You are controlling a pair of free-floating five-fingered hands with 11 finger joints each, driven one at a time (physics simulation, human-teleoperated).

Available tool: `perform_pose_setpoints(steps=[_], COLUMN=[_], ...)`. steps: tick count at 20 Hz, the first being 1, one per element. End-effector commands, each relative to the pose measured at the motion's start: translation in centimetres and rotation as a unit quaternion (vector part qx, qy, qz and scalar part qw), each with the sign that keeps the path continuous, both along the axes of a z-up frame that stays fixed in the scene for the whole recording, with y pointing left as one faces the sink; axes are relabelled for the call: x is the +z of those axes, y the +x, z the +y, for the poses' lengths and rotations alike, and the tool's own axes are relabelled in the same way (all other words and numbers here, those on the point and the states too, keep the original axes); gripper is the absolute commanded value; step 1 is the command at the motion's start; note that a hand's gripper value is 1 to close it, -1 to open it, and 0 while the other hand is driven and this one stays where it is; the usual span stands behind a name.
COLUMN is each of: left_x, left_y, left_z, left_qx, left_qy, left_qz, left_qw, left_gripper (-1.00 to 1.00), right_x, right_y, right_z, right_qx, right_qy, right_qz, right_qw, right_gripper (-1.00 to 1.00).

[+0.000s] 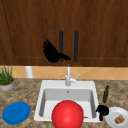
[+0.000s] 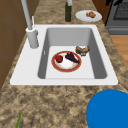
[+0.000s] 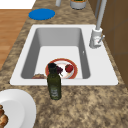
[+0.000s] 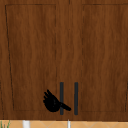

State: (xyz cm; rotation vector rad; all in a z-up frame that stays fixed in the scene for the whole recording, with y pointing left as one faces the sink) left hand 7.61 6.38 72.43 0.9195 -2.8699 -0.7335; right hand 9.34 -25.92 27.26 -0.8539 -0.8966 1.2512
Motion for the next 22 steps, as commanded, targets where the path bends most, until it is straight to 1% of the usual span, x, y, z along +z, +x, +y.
perform_pose_setpoints(steps=[1,4,5,6,7,8,9,11,12,13,14,15,16,17,18,19,20,21,22], left_x=[-1.0,-1.2,-0.9,-1.0,-1.0,-1.1,-1.0,-1.0,-1.1,-1.2,-1.2,-1.3,-1.4,-1.8,-2.0,-2.1,-2.1,-2.2,-2.2], left_y=[0.6,0.9,1.3,1.6,1.8,1.7,1.9,2.3,2.9,3.9,3.9,3.8,4.6,4.5,4.9,5.7,6.0,6.4,6.6], left_z=[-0.7,-1.4,-1.4,-1.5,-1.5,-1.6,-1.7,-1.9,-2.0,-1.7,-1.7,-2.6,-2.9,-3.3,-3.2,-2.6,-2.7,-2.8,-2.9], left_qx=[0.053,0.065,0.069,0.074,0.077,0.076,0.073,0.069,0.068,0.057,0.042,0.058,0.064,0.072,0.077,0.082,0.083,0.079,0.072], left_qy=[-0.002,-0.002,-0.003,-0.008,-0.017,-0.034,-0.051,-0.063,-0.053,-0.021,-0.006,0.008,0.008,0.007,0.0,-0.012,-0.015,-0.01,-0.006], left_qz=[0.0,-0.017,-0.019,-0.019,-0.019,-0.023,-0.019,-0.019,-0.023,-0.021,-0.021,-0.022,-0.022,-0.03,-0.032,-0.027,-0.03,-0.035,-0.044], left_qw=[0.9986,0.9977,0.9974,0.9971,0.9967,0.9963,0.9959,0.9954,0.996,0.998,0.9989,0.998,0.9977,0.9969,0.9965,0.9962,0.996,0.9962,0.9964], left_gripper=[-1.0,-1.0,-1.0,-1.0,-1.0,-1.0,-1.0,-1.0,-1.0,-1.0,-1.0,-1.0,-1.0,-1.0,-1.0,-1.0,-1.0,-1.0,-1.0], right_x=[0.0,0.0,0.0,0.0,0.0,0.0,0.0,0.0,0.0,0.0,0.0,0.0,0.0,0.0,0.0,0.0,0.0,0.0,0.0], right_y=[0.0,0.0,0.0,0.0,0.0,0.0,0.0,0.0,0.0,0.0,0.0,0.0,0.0,0.0,0.0,0.0,0.0,0.0,0.0], right_z=[0.0,0.0,0.0,0.0,0.0,0.0,0.0,0.0,0.0,0.0,0.0,0.0,0.0,0.0,0.0,0.0,0.0,0.0,0.0], right_qx=[0.0,0.0,0.0,0.0,0.0,0.0,0.0,0.0,0.0,0.0,0.0,0.0,0.0,0.0,0.0,0.0,0.0,0.0,0.0], right_qy=[0.0,0.0,0.0,0.0,0.0,0.0,0.0,0.0,0.0,0.0,0.0,0.0,0.0,0.0,0.0,0.0,0.0,0.0,0.0], right_qz=[0.0,0.0,0.0,0.0,0.0,0.0,0.0,0.0,0.0,0.0,0.0,0.0,0.0,0.0,0.0,0.0,0.0,0.0,0.0], right_qw=[1.0,1.0,1.0,1.0,1.0,1.0,1.0,1.0,1.0,1.0,1.0,1.0,1.0,1.0,1.0,1.0,1.0,1.0,1.0], right_gripper=[0.0,0.0,0.0,0.0,0.0,0.0,0.0,0.0,0.0,0.0,0.0,0.0,0.0,0.0,0.0,0.0,0.0,0.0,0.0])
